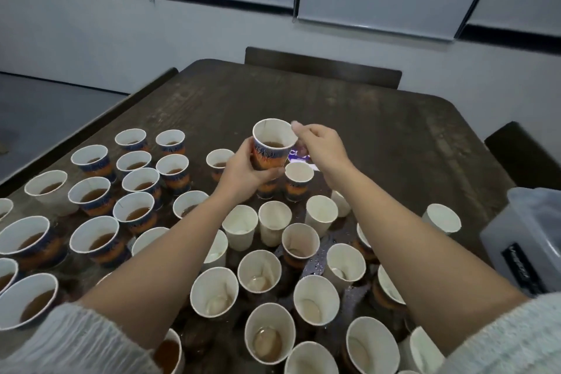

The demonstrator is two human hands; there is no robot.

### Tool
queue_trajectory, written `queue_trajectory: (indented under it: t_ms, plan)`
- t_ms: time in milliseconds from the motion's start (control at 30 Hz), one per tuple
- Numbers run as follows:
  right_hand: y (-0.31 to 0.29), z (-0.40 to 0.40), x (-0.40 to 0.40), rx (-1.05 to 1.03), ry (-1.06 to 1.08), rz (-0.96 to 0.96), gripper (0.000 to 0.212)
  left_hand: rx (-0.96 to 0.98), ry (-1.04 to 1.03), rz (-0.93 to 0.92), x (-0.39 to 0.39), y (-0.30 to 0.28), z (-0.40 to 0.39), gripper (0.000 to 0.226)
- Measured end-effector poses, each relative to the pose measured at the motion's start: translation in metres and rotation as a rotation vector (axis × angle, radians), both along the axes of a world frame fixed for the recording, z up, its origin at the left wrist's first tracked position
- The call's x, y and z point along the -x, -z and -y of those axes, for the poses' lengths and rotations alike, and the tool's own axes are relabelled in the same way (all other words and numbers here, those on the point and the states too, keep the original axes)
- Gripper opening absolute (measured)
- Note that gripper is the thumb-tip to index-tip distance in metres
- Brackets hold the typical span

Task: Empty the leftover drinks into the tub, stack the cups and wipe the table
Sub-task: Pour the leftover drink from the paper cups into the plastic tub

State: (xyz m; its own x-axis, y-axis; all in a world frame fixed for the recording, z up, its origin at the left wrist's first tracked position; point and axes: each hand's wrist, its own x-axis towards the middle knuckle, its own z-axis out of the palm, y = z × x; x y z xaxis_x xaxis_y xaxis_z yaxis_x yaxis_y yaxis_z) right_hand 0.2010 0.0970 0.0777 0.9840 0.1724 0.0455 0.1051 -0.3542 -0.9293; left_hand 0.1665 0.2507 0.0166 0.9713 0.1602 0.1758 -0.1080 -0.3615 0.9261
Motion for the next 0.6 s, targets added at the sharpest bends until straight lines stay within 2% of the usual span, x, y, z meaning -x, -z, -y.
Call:
queue_trajectory:
  t_ms: [67,133,300,433,600]
  plan:
    - [-0.003,0.027,0.007,-0.074,-0.101,-0.023,0.031,0.005,0.026,0.020,0.001,-0.011,0.022,0.066]
    - [0.000,0.050,0.012,-0.172,-0.151,-0.025,0.051,0.009,0.051,0.038,0.001,-0.022,0.043,0.062]
    - [-0.009,0.114,0.031,-0.298,-0.074,0.095,0.067,-0.020,0.174,0.056,0.012,-0.047,0.126,0.054]
    - [-0.020,0.183,0.049,-0.291,0.084,0.196,0.068,-0.007,0.319,0.046,0.018,-0.062,0.204,0.068]
    - [-0.028,0.270,0.069,-0.269,0.227,0.277,0.057,-0.029,0.441,0.033,0.026,-0.072,0.295,0.070]
